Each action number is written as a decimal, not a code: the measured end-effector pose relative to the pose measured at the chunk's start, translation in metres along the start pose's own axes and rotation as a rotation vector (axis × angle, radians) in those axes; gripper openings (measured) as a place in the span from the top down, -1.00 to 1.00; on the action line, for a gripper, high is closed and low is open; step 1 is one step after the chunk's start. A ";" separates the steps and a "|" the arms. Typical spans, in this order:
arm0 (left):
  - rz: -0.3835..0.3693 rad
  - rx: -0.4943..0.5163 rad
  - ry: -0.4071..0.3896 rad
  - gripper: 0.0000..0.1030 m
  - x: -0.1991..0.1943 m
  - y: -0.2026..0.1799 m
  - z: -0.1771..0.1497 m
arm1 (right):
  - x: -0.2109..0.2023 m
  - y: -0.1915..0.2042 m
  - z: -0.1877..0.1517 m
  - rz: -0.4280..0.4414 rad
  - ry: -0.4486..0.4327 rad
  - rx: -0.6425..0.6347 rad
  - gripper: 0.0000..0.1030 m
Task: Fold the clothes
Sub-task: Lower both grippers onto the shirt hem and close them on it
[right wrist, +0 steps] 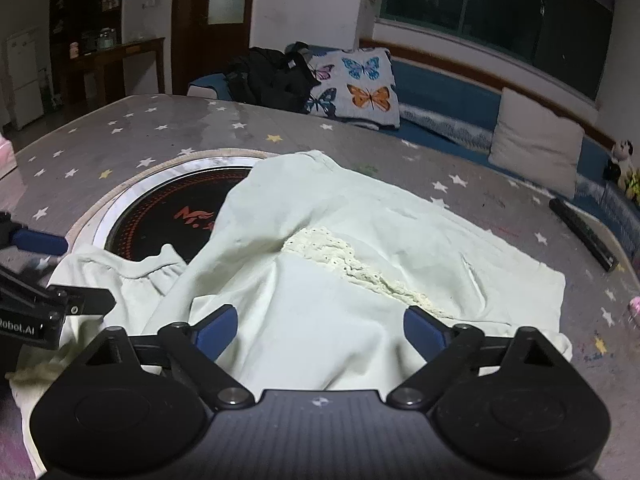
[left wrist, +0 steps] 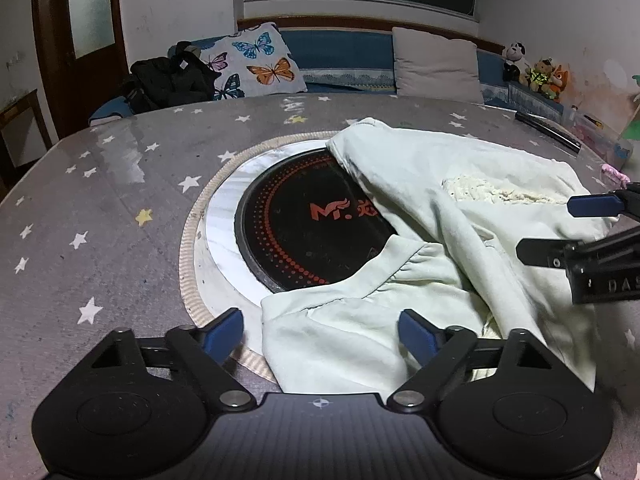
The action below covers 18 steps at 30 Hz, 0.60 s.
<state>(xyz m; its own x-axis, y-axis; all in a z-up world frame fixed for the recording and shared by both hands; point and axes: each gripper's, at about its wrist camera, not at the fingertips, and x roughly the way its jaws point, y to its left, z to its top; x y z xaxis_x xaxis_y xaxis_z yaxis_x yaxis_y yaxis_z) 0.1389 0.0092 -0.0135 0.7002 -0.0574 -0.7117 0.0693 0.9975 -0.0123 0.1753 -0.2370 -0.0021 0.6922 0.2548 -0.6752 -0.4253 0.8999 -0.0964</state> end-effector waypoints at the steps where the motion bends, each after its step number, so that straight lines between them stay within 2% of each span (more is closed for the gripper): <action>1: -0.003 -0.001 0.001 -0.55 0.001 0.001 0.000 | 0.002 -0.001 0.001 0.003 0.006 0.008 -0.63; 3: -0.008 -0.001 0.003 -0.51 0.002 0.001 -0.001 | 0.006 -0.004 0.002 0.009 0.022 0.025 -0.56; 10: -0.012 0.003 -0.006 -0.38 0.003 0.003 0.000 | 0.017 -0.010 0.001 0.024 0.061 0.060 -0.09; 18: -0.018 0.007 -0.006 -0.36 0.006 0.002 0.003 | 0.018 -0.014 0.004 0.032 0.060 0.071 -0.07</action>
<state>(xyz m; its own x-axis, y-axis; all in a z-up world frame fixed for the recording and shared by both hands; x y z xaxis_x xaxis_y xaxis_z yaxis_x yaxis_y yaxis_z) 0.1448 0.0109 -0.0157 0.7032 -0.0756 -0.7070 0.0867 0.9960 -0.0203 0.1959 -0.2433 -0.0106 0.6415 0.2640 -0.7203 -0.4026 0.9151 -0.0233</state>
